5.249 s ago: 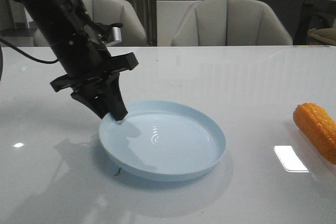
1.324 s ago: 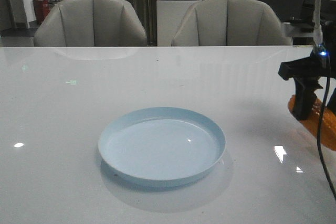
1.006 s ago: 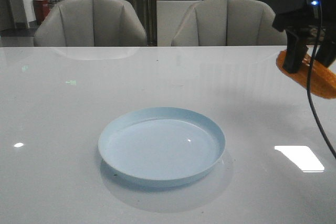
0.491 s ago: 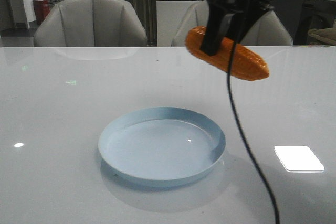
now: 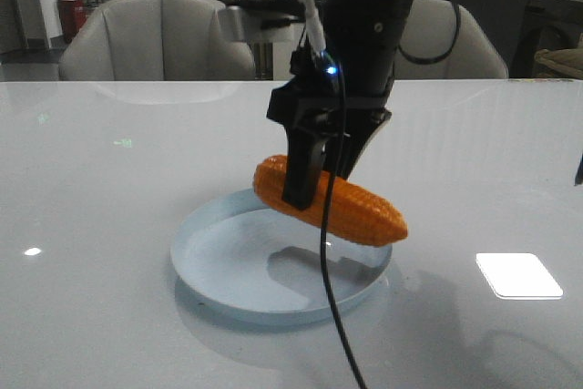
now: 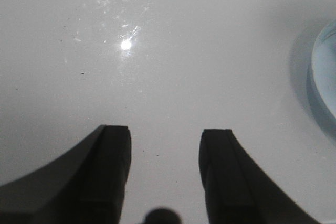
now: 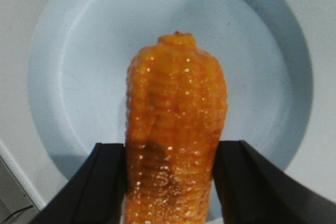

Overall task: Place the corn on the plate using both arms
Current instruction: 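Carry the corn with the right gripper over the plate and lower, then open the right gripper to release the corn and lift away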

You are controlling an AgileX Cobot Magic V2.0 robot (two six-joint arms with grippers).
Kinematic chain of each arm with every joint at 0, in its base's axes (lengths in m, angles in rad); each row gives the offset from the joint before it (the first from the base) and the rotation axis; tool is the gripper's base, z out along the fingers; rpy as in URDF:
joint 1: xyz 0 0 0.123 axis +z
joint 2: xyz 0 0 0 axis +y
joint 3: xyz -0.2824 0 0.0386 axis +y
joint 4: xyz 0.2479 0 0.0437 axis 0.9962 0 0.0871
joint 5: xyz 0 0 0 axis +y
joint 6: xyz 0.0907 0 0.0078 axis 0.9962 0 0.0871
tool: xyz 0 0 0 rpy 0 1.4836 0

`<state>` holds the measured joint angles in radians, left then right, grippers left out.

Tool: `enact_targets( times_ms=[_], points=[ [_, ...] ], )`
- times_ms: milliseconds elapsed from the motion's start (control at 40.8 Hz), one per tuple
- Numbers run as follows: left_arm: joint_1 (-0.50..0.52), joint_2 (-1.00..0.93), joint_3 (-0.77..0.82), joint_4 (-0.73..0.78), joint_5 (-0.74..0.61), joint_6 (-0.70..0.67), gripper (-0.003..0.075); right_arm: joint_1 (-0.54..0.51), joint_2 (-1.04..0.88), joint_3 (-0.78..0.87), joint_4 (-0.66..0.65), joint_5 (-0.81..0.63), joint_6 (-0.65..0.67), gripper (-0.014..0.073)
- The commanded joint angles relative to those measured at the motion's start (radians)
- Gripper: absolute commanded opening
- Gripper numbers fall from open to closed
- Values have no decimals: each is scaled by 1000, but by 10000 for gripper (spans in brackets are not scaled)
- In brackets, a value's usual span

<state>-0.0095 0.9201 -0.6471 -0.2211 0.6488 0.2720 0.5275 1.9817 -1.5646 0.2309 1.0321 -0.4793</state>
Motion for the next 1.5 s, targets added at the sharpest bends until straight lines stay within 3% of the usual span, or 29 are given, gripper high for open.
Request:
enact_targets(
  times_ms=[0, 270, 441, 564, 785, 1104, 1472],
  points=[
    [-1, -14, -29, -21, -49, -9, 383, 0, -26, -37, 69, -38, -12, 127],
    [-1, -14, -29, -21, -49, -9, 383, 0, 7, -41, 136, -86, -12, 245],
    [-1, -14, -29, -21, -49, -9, 383, 0, 7, -41, 135, -111, -12, 489],
    [-1, -14, -29, -21, -49, -9, 383, 0, 7, -41, 135, -109, -12, 586],
    [-1, -14, -29, -21, -49, -9, 383, 0, 3, -41, 136, -86, -12, 582],
    [-1, -14, -29, -21, -48, -9, 383, -7, 2, -86, 132, 121, 7, 582],
    [-1, -14, -29, -21, -47, -9, 383, -57, 2, -313, 131, 189, 129, 582]
  ],
)
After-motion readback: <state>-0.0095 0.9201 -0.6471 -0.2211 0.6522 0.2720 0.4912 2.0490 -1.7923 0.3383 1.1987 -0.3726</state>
